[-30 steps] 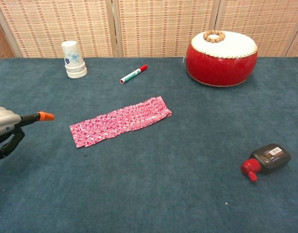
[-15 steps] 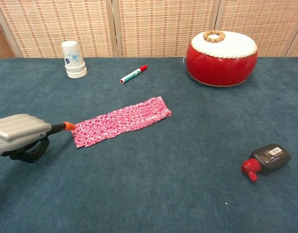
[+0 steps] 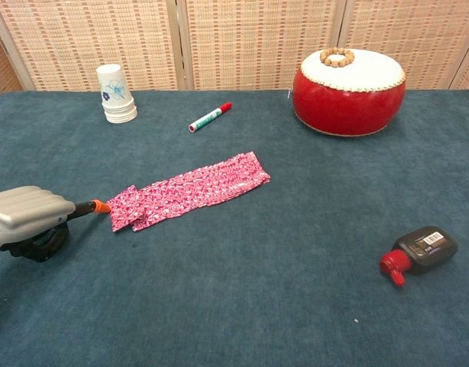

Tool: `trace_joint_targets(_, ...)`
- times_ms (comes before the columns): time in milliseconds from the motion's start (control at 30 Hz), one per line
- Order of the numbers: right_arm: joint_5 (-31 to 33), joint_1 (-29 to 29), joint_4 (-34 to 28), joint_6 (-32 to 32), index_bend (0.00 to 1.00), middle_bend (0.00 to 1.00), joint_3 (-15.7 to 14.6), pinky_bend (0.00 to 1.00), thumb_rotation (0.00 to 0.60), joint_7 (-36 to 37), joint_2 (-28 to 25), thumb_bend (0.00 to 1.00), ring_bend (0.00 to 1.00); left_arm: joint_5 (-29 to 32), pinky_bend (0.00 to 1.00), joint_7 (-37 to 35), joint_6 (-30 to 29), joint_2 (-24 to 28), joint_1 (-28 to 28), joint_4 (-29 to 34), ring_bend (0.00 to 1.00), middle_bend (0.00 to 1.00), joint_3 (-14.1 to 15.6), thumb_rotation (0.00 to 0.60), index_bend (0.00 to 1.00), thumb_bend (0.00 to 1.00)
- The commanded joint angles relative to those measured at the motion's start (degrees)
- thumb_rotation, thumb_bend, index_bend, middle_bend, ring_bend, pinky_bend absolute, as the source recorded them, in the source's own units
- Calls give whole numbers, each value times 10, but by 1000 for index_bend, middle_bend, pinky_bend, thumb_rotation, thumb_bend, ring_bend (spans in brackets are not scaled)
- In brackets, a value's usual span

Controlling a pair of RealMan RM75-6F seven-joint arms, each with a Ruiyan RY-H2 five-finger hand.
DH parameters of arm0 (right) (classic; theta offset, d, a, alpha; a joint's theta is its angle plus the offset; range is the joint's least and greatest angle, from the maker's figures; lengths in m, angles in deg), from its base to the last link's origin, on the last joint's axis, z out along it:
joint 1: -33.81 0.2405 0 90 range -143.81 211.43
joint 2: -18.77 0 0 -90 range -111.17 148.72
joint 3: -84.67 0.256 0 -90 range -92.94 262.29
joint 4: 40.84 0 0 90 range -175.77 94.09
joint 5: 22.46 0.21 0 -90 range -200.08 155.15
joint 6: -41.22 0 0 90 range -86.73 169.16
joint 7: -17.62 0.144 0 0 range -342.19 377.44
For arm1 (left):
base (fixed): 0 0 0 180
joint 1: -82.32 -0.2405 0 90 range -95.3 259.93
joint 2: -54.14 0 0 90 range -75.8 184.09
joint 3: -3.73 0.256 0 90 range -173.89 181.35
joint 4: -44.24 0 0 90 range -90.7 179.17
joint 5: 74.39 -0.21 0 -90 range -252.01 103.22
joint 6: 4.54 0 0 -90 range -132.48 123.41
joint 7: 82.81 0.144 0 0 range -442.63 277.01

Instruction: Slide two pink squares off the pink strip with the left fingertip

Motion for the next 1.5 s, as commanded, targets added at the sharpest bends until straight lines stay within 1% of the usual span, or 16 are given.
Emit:
trace_joint_targets(33,1,0,-1,-1,0,0,0,124,600,0,0,52,0,3,594,7,-14,10,-3,10,741,725,7,600,233,809)
trace_joint_targets(200,2,1,-1,-3,0,0,0,124,600,0,0,53,0,4,595,17,-40,33,-14,31,741,723,25,600,249,809)
trace_joint_targets(333,5,2,1,-7,0,0,0,124,600,-2,2,53,0,-1,595,8,-52,44,-18,42,741,722,27,600,245,810)
trace_joint_targets(367,6,2,2,-8,0,0,0,124,600,-4,2,52,0,-11,595,0,-57,43,-18,43,741,722,26,600,230,809)
trace_joint_targets(433,8,3,2,-10,0,0,1,123,600,-5,3,53,0,-34,597,-17,-66,38,-19,41,741,722,24,600,140,810)
trace_joint_targets(533,11,4,2,-13,0,0,1,124,600,-7,4,52,0,-73,602,-47,-80,24,-20,30,741,723,24,600,36,814)
trace_joint_targets(633,13,4,0,-14,0,0,2,123,600,-7,3,52,0,-85,603,-60,-75,12,-16,24,741,724,22,600,0,823)
trace_joint_targets(833,14,3,-4,-13,0,0,2,124,600,-6,1,52,0,-84,603,-56,-58,-6,-6,15,741,725,22,600,0,825)
trace_joint_targets(900,13,2,-6,-11,0,0,1,124,600,-5,0,52,0,-72,603,-43,-37,-18,4,6,741,725,24,600,0,825)
trace_joint_targets(1167,14,2,-7,-14,0,0,0,124,600,-7,0,52,0,-27,603,-3,-10,-34,21,-5,741,724,24,600,6,827)
trace_joint_targets(1400,12,2,-8,-13,0,0,0,124,600,-6,-1,52,0,3,603,15,-26,-14,16,10,741,724,29,600,132,828)
trace_joint_targets(1500,10,1,-8,-12,0,0,-1,124,600,-5,-1,52,0,16,603,23,-39,0,11,19,741,723,32,600,161,827)
